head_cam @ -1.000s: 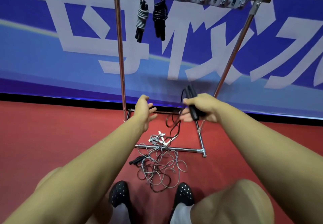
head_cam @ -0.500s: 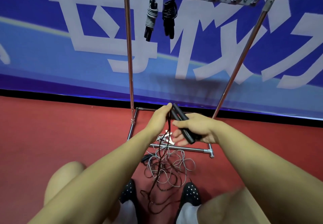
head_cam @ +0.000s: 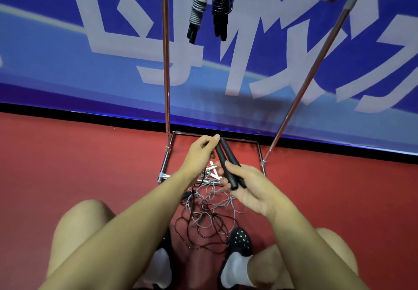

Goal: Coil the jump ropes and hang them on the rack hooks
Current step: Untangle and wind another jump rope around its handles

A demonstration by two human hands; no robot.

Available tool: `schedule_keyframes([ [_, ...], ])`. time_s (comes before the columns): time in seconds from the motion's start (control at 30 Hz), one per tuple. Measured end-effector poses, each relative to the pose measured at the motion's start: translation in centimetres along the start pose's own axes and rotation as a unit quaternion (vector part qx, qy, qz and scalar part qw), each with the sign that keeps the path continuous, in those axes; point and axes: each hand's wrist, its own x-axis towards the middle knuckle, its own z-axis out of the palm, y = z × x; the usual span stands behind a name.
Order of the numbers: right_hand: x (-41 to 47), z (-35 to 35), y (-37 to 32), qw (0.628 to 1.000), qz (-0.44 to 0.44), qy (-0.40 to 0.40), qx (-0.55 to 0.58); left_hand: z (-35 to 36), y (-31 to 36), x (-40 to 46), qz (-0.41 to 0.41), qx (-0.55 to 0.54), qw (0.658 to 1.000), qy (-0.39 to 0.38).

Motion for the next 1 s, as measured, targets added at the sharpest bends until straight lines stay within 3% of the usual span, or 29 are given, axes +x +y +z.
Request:
schedule_keyframes([
  [0.2, 1.5, 0.3, 1.6, 0.992, -0.039, -0.052, 0.108, 0.1, -1.8, -1.1, -0.08, 0.022, 0.996, -0.043],
  [0.33, 2.3, 0.0, 2.5, 0.988, -0.052, -0.032, 0.139, -0.7, -5.0, -2.1, -0.088, 0.022, 0.993, -0.07],
  [0.43, 2.5, -1.1, 2.7, 0.991, -0.054, -0.018, 0.122, -1.6, -6.4, -3.0, -0.145, -0.023, 0.987, -0.066],
  [0.57, 2.5, -2.0, 2.0, 0.988, -0.066, -0.016, 0.139, -2.0, -7.6, -4.6, -0.134, 0.041, 0.983, -0.117],
  [0.73, 3.4, -3.3, 1.5, 0.982, -0.097, 0.021, 0.163, -1.2, -8.5, -5.3, -0.132, 0.1, 0.983, -0.078],
  [0.83, 4.1, -4.6, 1.9, 0.98, -0.096, 0.06, 0.164, -0.1, -8.0, -5.9, -0.115, 0.215, 0.966, -0.09],
  [1.0, 5.0, -6.7, 3.3, 0.985, -0.063, 0.16, 0.024, 0.4, -5.6, -6.4, 0.001, 0.457, 0.883, -0.108],
])
